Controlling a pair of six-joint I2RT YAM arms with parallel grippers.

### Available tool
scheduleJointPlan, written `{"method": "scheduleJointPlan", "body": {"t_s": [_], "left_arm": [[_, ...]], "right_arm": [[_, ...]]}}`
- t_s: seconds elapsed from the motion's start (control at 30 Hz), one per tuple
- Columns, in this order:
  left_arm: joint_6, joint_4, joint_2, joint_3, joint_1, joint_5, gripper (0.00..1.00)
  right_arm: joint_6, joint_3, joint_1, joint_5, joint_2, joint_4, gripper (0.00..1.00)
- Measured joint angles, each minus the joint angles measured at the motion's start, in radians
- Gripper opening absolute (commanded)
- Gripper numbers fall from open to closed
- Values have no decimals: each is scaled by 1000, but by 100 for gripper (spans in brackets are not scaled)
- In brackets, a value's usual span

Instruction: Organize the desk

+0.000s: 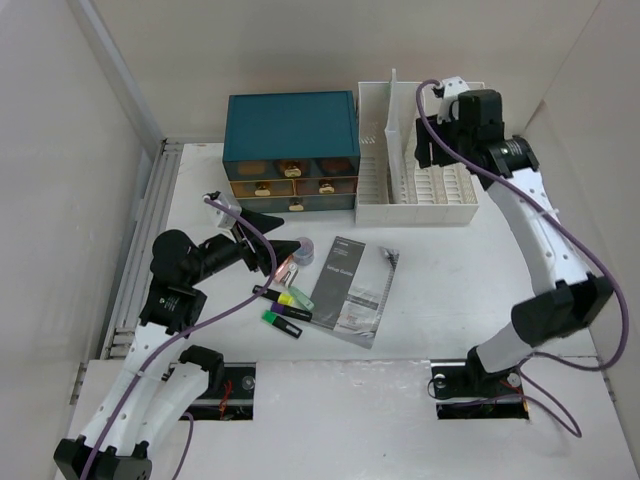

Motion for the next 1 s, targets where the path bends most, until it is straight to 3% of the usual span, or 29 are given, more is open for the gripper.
{"method": "scheduleJointPlan", "body": {"t_s": [0.07,0.2,0.27,0.3,0.33,0.43,0.53,0.57,0.63,0.67,0.73,0.8,1.0], "left_arm": [[0,0,0,0,0,0,66],[0,0,0,0,0,0,66],[0,0,3,0,0,-3,67],[0,0,4,0,0,-3,67],[0,0,8,0,0,-4,67],[0,1,31,0,-1,-5,64],[-1,2,72,0,-15,-7,53],[0,-1,96,0,-24,-7,48],[4,-7,147,1,-44,-8,36],[4,-14,181,2,-53,-8,36],[11,-32,253,4,-74,-11,35],[16,-57,320,6,-97,-18,35],[25,-100,495,27,-175,-58,30]], "right_arm": [[-44,-74,-13,-87,-79,48,66],[-161,-269,-60,-385,-301,155,46],[-216,-362,-70,-520,-412,217,26],[-237,-402,-69,-579,-455,233,25],[-254,-440,-66,-628,-484,251,18],[-303,-539,-53,-773,-520,261,17],[-307,-625,-47,-861,-468,261,38],[-298,-654,-46,-877,-443,264,59],[-269,-738,-46,-905,-402,273,76],[-253,-783,-47,-920,-395,276,83],[-211,-877,-47,-943,-408,314,86],[-167,-966,-48,-953,-443,357,100],[-58,-1103,-83,-935,-541,500,100]]}}
